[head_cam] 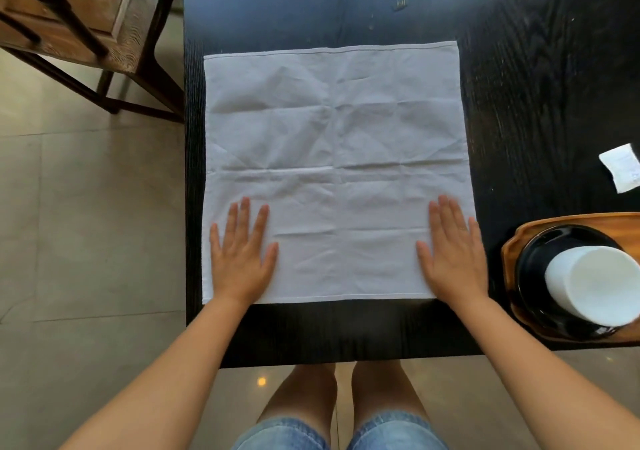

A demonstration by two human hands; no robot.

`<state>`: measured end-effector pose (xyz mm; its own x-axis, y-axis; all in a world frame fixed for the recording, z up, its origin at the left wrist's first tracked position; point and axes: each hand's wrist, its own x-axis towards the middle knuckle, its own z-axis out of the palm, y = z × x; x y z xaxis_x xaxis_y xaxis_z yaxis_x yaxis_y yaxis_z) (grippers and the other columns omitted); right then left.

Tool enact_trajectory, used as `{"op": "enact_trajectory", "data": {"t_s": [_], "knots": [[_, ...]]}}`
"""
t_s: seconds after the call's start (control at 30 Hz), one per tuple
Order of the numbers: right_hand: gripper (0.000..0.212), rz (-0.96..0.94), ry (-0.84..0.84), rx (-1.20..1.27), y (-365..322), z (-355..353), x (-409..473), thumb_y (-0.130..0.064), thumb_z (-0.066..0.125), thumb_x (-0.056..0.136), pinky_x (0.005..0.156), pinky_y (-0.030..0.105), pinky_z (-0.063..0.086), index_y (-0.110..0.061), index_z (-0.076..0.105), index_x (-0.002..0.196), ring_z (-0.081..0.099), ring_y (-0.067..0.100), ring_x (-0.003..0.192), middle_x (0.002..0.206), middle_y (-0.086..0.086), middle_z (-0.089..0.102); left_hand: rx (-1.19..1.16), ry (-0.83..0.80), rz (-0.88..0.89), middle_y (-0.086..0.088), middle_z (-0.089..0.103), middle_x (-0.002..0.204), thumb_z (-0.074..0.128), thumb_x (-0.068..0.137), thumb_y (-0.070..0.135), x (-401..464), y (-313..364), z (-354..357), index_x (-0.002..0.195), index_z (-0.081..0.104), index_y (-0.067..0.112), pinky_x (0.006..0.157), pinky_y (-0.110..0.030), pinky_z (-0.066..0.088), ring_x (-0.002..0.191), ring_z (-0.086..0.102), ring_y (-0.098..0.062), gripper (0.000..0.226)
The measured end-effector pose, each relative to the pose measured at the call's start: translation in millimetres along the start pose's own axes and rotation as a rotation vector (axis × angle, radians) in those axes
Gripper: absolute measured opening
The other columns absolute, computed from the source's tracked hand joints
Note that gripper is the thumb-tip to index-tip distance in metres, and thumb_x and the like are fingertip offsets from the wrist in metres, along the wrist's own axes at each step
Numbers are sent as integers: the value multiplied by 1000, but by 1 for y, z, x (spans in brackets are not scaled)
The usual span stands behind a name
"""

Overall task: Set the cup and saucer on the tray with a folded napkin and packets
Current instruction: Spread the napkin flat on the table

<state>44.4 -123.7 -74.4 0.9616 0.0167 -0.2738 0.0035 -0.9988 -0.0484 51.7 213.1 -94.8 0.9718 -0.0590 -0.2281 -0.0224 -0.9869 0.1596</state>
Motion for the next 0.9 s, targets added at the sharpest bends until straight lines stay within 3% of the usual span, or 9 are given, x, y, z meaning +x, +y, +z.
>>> {"op": "enact_trajectory", "data": {"t_s": [0.13, 0.23, 0.3, 0.4, 0.57, 0.73, 0.9], "knots": [[69, 101, -8, 21, 3, -7, 1, -45, 17, 90, 115, 39, 2, -7, 5, 146, 0, 17, 143, 156, 10, 4, -9, -7, -97, -11, 12, 156, 22, 89, 45, 1, -13, -6, 148, 13, 11, 114, -44, 2, 144, 12, -22, 69], [67, 140, 65, 86, -17, -14, 7, -43, 19, 92, 116, 42, 1, -9, 2, 147, -1, 18, 144, 156, 10, 4, -72, 99, -190, -13, 13, 156, 22, 91, 43, 10, 9, -13, 147, 13, 8, 113, -47, -8, 144, 8, -20, 67], [66, 2, 97, 108, -42, -18, 24, -40, 24, 92, 115, 40, -3, -11, 4, 147, -4, 17, 144, 156, 7, 4, -82, 122, -54, -9, 11, 157, 27, 91, 42, 25, 36, -15, 148, 12, 16, 111, -47, -16, 145, -2, -15, 64], [62, -192, 110, 89, -78, -17, 58, -35, 30, 90, 114, 39, -1, -10, 19, 146, 9, 18, 142, 154, 8, 18, 14, 96, 248, -4, 14, 157, 30, 92, 43, 53, 73, -11, 148, 16, 23, 111, -54, -5, 145, -2, -12, 61], [59, -242, 97, 47, -81, -12, 101, -41, 33, 88, 111, 45, 8, -19, 31, 143, 25, 22, 139, 151, 10, 30, 33, 55, 336, -6, 23, 155, 32, 90, 47, 92, 71, -8, 146, 25, 25, 112, -52, 7, 143, 12, -18, 61], [68, -72, 74, 27, -15, -23, 117, -47, 18, 87, 114, 43, 2, -15, 13, 147, 10, 20, 143, 156, 8, 13, -4, 53, 168, -3, 11, 157, 27, 89, 50, 105, 13, -18, 148, 15, 26, 114, -41, 2, 144, 5, -17, 65], [69, 60, 72, -10, 11, -34, 122, -44, 15, 89, 117, 45, 0, -8, 5, 147, -1, 13, 144, 157, 6, 5, -24, 49, 4, -8, 10, 158, 20, 87, 49, 115, -20, -30, 149, 15, 19, 115, -40, 2, 145, 6, -18, 68]]}}
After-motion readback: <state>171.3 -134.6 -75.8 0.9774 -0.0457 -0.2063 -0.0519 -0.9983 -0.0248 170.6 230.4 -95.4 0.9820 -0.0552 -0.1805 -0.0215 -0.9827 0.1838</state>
